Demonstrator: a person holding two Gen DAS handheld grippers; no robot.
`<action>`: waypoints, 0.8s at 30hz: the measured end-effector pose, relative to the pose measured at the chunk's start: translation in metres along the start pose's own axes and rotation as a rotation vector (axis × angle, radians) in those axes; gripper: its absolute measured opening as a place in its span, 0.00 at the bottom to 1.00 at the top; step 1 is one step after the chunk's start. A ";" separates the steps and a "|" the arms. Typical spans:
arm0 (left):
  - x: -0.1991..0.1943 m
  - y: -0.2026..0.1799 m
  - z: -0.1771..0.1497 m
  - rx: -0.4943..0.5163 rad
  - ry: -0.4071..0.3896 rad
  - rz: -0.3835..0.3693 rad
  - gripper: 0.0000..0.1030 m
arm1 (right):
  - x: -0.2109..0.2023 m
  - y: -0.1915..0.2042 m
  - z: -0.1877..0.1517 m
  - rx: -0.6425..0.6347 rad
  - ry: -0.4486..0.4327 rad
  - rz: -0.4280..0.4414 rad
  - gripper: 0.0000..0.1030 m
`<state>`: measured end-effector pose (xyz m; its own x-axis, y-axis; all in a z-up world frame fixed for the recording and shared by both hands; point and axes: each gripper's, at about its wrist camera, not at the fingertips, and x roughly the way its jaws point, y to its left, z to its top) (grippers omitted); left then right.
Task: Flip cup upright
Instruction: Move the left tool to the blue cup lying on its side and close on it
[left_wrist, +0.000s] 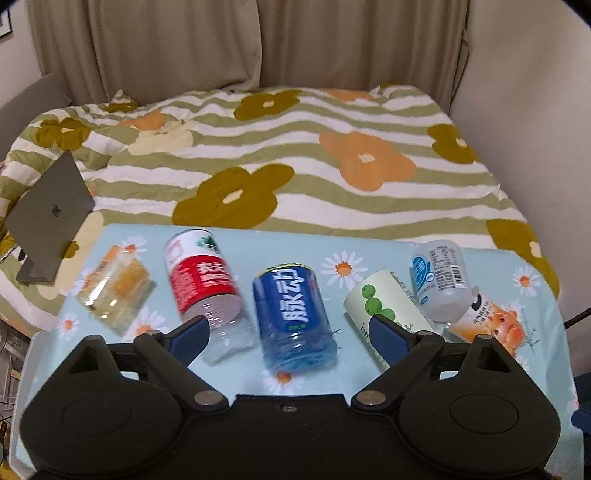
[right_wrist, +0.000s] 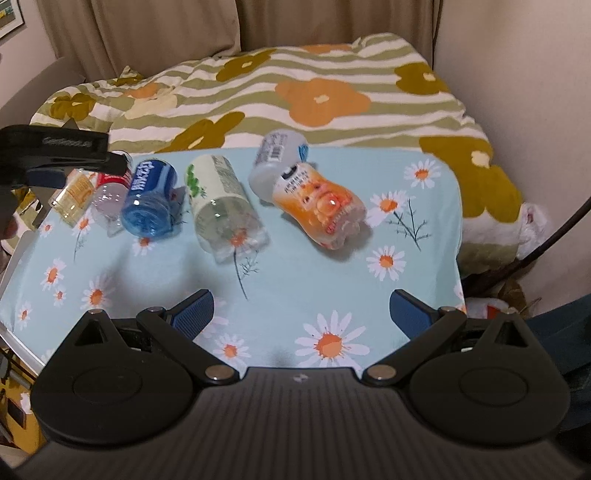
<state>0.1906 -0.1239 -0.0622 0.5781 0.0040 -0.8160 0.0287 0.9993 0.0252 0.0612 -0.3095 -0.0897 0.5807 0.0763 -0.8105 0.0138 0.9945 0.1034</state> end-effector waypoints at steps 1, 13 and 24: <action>0.007 -0.003 0.002 0.004 0.007 0.002 0.90 | 0.003 -0.004 -0.001 0.007 0.008 0.005 1.00; 0.069 -0.026 0.013 0.061 0.050 0.077 0.75 | 0.033 -0.029 -0.007 0.070 0.068 0.048 1.00; 0.089 -0.029 0.004 0.111 0.078 0.134 0.72 | 0.042 -0.030 -0.005 0.085 0.083 0.059 1.00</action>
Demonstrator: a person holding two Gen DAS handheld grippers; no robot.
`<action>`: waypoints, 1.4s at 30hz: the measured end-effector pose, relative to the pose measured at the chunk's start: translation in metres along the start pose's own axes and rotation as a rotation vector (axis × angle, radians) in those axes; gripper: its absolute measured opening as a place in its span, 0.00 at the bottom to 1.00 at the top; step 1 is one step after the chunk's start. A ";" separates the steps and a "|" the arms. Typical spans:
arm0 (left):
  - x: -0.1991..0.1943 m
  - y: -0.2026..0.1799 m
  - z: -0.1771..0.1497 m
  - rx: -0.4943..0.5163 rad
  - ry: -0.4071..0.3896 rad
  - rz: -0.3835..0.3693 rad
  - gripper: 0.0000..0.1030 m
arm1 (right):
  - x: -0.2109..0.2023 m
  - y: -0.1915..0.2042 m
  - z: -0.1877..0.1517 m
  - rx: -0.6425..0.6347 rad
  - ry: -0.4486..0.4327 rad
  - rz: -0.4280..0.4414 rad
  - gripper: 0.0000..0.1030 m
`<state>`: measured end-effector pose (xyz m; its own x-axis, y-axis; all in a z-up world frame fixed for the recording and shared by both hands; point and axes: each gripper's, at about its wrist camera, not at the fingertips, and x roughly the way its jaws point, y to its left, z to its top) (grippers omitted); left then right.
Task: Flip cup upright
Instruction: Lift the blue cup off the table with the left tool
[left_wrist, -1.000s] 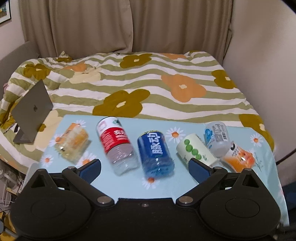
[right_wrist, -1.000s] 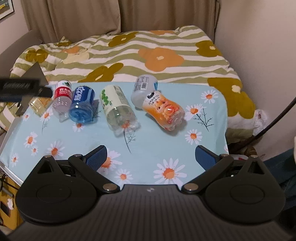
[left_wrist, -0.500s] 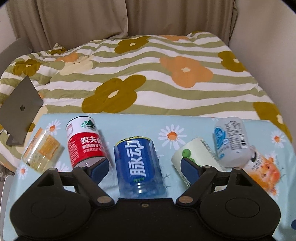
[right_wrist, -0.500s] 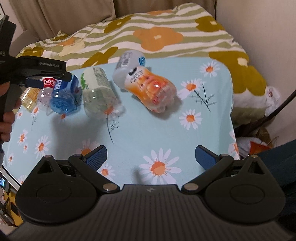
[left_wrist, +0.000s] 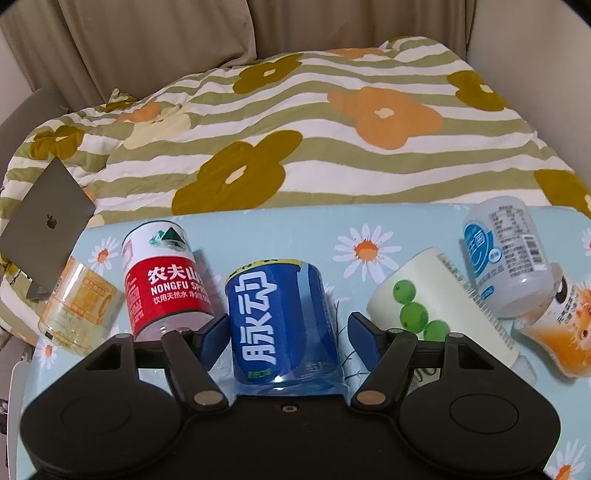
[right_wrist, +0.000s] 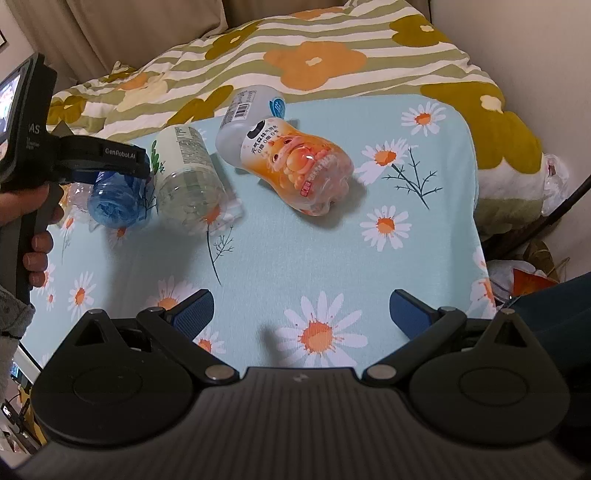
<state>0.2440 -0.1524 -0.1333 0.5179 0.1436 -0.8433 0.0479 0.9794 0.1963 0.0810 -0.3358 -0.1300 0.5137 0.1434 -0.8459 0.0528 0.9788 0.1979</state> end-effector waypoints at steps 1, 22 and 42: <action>0.002 0.000 -0.001 0.005 0.005 0.004 0.71 | 0.001 0.000 0.000 0.001 0.001 0.000 1.00; -0.047 0.010 -0.031 0.038 -0.025 -0.069 0.63 | -0.022 0.018 -0.001 -0.006 -0.050 0.013 1.00; -0.089 0.028 -0.123 0.079 0.013 -0.229 0.63 | -0.044 0.075 -0.033 -0.005 -0.081 -0.039 1.00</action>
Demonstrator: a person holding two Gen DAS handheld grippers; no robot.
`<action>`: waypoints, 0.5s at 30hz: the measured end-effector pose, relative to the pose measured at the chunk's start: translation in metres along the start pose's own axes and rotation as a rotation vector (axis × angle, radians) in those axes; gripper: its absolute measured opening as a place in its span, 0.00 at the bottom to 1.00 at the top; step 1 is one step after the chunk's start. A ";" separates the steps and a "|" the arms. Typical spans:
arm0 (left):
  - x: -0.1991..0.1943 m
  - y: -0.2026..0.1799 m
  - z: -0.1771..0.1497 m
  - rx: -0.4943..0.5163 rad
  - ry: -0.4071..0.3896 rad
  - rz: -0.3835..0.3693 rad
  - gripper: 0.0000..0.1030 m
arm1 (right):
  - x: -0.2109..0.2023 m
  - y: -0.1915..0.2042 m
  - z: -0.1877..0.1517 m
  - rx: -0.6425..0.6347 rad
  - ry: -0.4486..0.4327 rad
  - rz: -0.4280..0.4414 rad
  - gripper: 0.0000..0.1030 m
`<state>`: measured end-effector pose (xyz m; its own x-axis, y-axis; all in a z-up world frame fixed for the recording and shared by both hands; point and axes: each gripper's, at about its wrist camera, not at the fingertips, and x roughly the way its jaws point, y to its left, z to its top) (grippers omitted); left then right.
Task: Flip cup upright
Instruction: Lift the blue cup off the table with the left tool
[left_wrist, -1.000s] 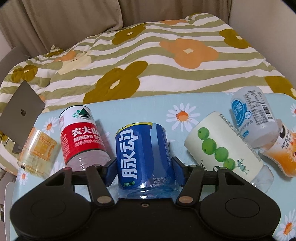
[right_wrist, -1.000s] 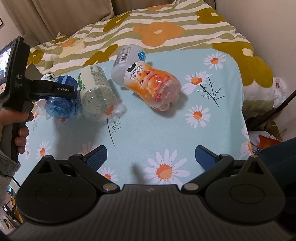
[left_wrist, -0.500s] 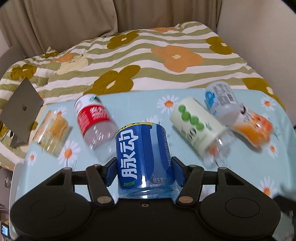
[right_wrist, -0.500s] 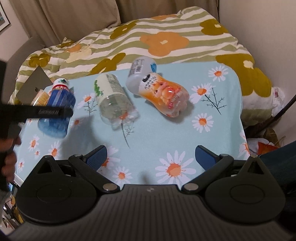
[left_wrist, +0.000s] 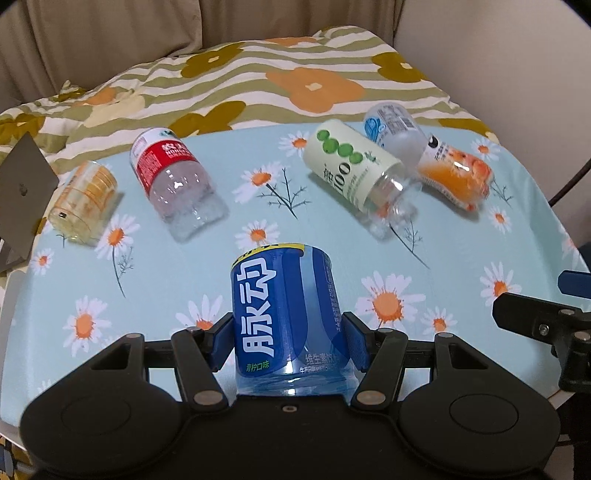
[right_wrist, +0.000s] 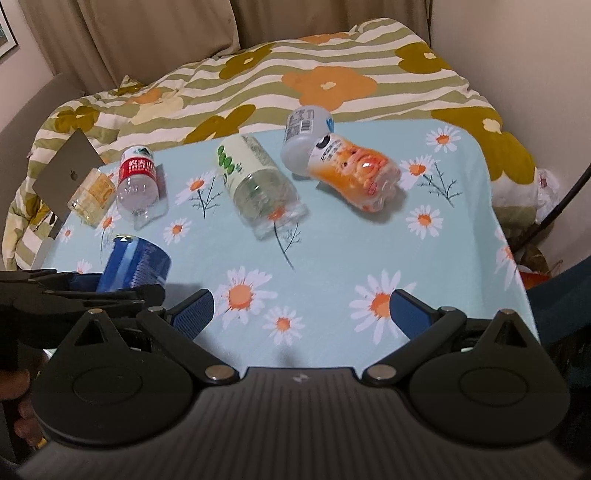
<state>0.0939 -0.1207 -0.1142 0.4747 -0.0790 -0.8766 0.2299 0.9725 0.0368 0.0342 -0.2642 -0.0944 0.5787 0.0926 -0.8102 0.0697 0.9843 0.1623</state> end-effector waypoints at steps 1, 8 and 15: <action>0.002 0.000 -0.002 0.004 -0.003 0.000 0.63 | 0.000 0.001 -0.001 0.003 0.001 -0.003 1.00; 0.021 0.000 -0.008 -0.006 0.016 -0.022 0.63 | 0.001 0.005 -0.008 0.014 0.008 -0.030 1.00; 0.020 0.001 -0.011 -0.010 0.008 -0.025 0.78 | -0.001 0.002 -0.011 0.025 0.007 -0.038 1.00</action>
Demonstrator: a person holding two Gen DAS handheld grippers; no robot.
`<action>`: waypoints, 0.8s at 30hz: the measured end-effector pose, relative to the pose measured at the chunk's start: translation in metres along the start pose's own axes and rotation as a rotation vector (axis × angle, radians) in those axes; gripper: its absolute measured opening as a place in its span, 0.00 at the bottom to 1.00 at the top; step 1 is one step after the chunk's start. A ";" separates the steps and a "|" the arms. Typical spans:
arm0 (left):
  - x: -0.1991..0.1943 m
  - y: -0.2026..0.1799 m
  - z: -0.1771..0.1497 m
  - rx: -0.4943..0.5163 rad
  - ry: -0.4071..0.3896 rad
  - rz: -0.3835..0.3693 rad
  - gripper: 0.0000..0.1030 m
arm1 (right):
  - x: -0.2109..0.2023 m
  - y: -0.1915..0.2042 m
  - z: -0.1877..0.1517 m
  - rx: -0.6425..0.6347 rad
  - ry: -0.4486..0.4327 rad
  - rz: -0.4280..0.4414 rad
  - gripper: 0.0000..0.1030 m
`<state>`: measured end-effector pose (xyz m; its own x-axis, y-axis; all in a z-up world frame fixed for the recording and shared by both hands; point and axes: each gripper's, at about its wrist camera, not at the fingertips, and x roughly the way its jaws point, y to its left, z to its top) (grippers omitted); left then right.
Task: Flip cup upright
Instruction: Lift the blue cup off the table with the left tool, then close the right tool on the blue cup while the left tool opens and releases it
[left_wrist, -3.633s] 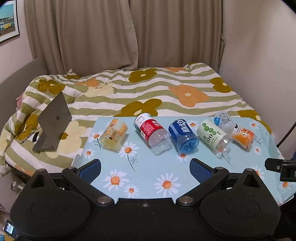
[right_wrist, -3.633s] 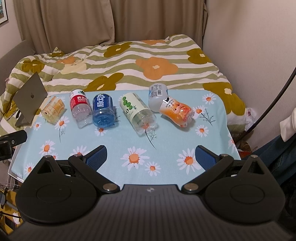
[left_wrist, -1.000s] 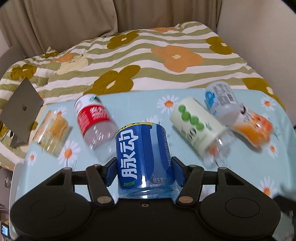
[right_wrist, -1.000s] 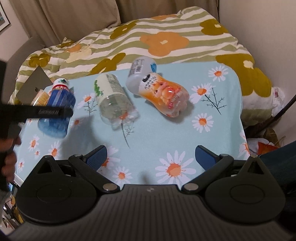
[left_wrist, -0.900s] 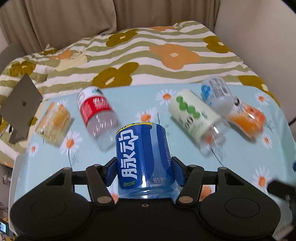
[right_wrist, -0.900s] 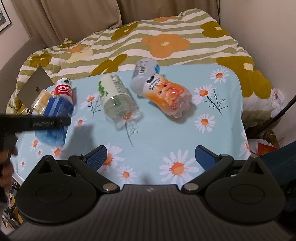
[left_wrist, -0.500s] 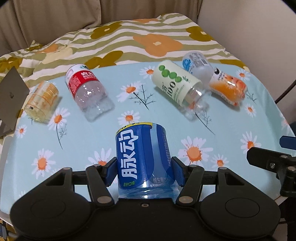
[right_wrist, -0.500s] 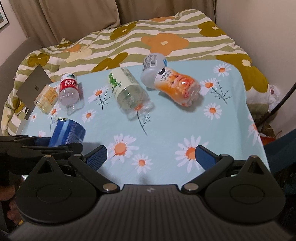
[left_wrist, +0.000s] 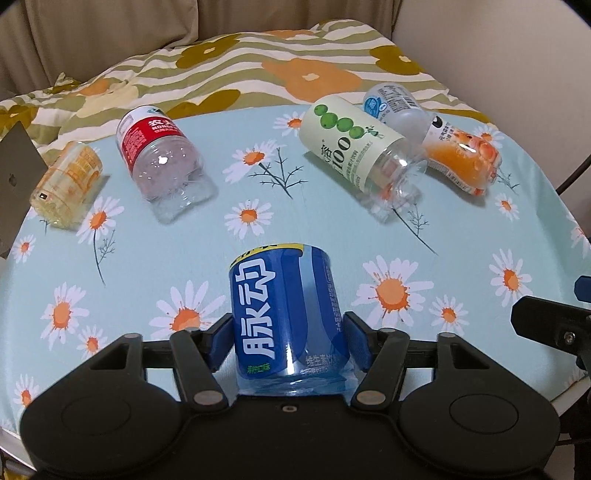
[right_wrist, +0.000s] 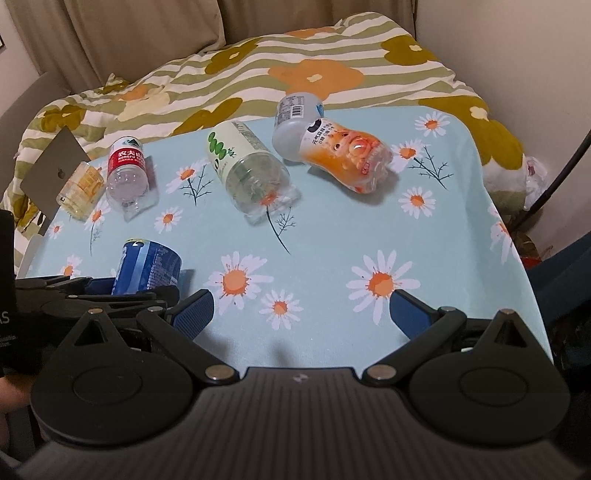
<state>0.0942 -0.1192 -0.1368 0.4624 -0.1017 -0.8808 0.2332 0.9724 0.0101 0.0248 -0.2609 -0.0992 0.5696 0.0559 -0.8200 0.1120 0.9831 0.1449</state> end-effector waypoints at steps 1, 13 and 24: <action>-0.001 0.000 0.000 0.002 -0.010 0.004 0.83 | -0.001 0.000 0.000 0.001 -0.002 0.000 1.00; -0.038 0.011 0.004 -0.021 -0.071 -0.025 0.95 | -0.020 0.004 0.017 0.007 -0.032 0.015 1.00; -0.082 0.057 -0.008 -0.064 -0.100 -0.008 1.00 | 0.006 0.044 0.054 0.004 0.148 0.155 1.00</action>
<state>0.0629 -0.0537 -0.0677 0.5449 -0.1270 -0.8288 0.1835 0.9826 -0.0299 0.0770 -0.2266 -0.0682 0.4542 0.2315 -0.8603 0.0357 0.9601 0.2773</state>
